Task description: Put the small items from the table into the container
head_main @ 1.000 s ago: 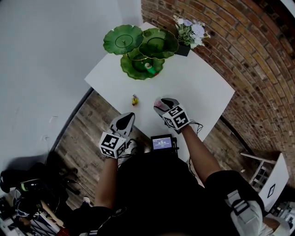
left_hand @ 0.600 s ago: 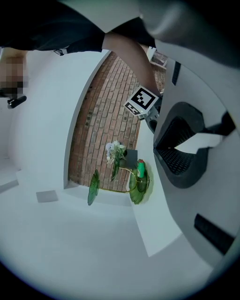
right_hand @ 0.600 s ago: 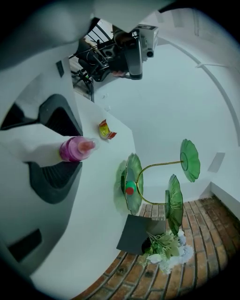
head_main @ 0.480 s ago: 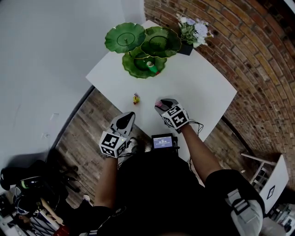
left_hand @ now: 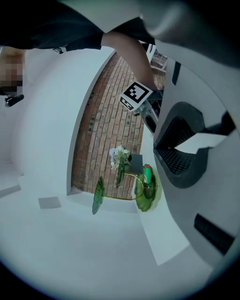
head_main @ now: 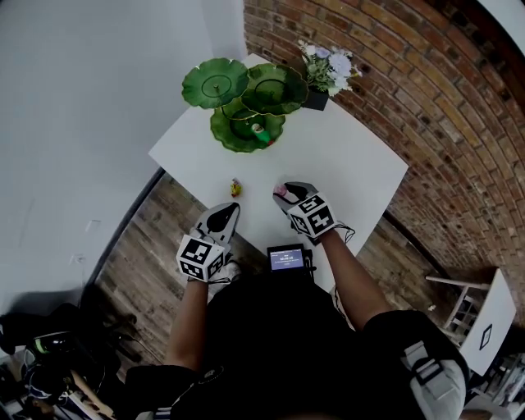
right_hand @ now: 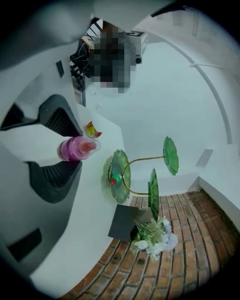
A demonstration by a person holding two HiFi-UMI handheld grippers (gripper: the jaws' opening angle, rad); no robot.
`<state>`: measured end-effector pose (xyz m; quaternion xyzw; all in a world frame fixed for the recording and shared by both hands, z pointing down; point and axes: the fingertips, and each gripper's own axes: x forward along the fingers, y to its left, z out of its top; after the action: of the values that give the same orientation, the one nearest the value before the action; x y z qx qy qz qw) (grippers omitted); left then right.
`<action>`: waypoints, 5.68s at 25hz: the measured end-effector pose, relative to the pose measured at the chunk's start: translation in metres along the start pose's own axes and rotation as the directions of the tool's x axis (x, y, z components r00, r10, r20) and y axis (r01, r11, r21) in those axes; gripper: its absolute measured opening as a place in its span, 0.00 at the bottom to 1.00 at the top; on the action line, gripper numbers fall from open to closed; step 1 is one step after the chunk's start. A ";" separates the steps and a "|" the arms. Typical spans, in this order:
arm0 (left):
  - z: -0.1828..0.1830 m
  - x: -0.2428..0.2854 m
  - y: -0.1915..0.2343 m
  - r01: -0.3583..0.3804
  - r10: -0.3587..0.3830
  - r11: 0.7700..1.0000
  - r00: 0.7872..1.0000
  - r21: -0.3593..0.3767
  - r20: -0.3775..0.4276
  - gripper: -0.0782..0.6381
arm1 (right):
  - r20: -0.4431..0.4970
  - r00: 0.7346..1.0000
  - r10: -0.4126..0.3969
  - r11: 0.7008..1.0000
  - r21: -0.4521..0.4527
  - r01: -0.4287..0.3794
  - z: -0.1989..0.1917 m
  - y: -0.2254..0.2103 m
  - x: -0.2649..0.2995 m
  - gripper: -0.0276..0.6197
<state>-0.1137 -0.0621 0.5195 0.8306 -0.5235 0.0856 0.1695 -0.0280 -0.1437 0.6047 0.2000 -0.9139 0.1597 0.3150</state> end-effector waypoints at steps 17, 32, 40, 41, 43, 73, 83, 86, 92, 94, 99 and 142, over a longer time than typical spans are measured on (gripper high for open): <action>0.012 0.009 -0.004 0.028 -0.028 0.999 0.999 0.018 0.023 0.12 | 0.033 0.999 -0.009 1.000 0.027 0.008 0.011 0.002 -0.015 0.31; 0.012 0.021 0.011 0.008 -0.008 1.000 1.000 0.001 0.001 0.12 | 0.034 0.999 0.036 0.999 -0.002 -0.036 0.038 -0.008 0.014 0.31; 0.010 0.032 0.019 0.007 -0.007 1.000 1.000 -0.002 -0.022 0.12 | 0.038 0.998 0.057 0.998 -0.024 -0.056 0.060 -0.017 0.036 0.31; 0.010 0.034 0.020 0.006 -0.006 1.000 1.000 0.000 -0.024 0.12 | 0.040 0.998 0.058 0.998 -0.025 -0.057 0.062 -0.018 0.038 0.31; 0.011 0.037 0.022 0.004 -0.004 1.000 1.000 0.007 -0.027 0.12 | 0.045 0.997 0.061 0.998 -0.026 -0.059 0.067 -0.022 0.044 0.31; 0.009 0.039 0.045 -0.037 0.037 0.999 0.998 0.009 -0.057 0.12 | 0.066 0.997 -0.047 0.989 -0.138 0.056 0.113 -0.049 0.122 0.31; 0.002 0.036 0.042 -0.035 0.035 0.999 0.998 0.002 -0.059 0.12 | 0.019 0.998 -0.065 0.990 -0.128 0.067 0.093 -0.051 0.120 0.31; 0.003 0.033 0.045 -0.045 0.045 0.999 0.998 0.004 -0.052 0.12 | 0.011 0.998 -0.062 0.990 -0.125 0.062 0.094 -0.050 0.119 0.31; 0.002 0.029 0.044 -0.051 0.052 0.999 0.997 0.008 -0.051 0.12 | -0.018 0.998 -0.061 0.992 -0.115 0.059 0.088 -0.051 0.115 0.31; 0.003 0.028 0.043 -0.051 0.051 0.999 0.997 0.008 -0.049 0.12 | -0.021 0.998 -0.063 0.992 -0.110 0.060 0.087 -0.051 0.112 0.31; 0.007 0.025 0.038 -0.049 0.049 0.999 0.998 0.012 -0.040 0.12 | -0.013 0.997 -0.070 0.992 -0.104 0.069 0.087 -0.050 0.102 0.31; 0.007 -0.006 0.017 -0.022 0.022 1.000 0.999 -0.003 0.034 0.12 | 0.194 0.980 -0.039 0.999 0.030 0.034 0.058 0.014 -0.028 0.08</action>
<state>-0.1321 -0.0669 0.5141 0.8258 -0.5357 0.0724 0.1606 -0.0445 -0.1483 0.5407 0.2355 -0.9343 0.1458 0.2243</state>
